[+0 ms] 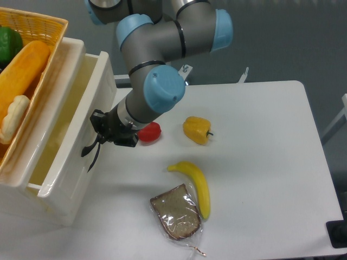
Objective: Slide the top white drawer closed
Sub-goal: 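Push the white drawer inward into the cabinet until shut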
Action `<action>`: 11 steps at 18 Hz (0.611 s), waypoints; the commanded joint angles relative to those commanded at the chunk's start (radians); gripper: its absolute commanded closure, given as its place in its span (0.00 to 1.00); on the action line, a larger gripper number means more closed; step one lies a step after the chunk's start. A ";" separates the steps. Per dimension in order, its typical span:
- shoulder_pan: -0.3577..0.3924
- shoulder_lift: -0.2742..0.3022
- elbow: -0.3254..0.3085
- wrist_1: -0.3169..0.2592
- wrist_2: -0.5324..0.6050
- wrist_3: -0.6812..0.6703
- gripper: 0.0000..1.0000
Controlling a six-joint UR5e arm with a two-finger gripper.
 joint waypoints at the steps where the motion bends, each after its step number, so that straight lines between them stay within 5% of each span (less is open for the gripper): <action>1: -0.008 0.000 0.000 0.002 0.002 -0.008 1.00; 11: -0.032 -0.005 0.002 0.005 0.005 -0.015 1.00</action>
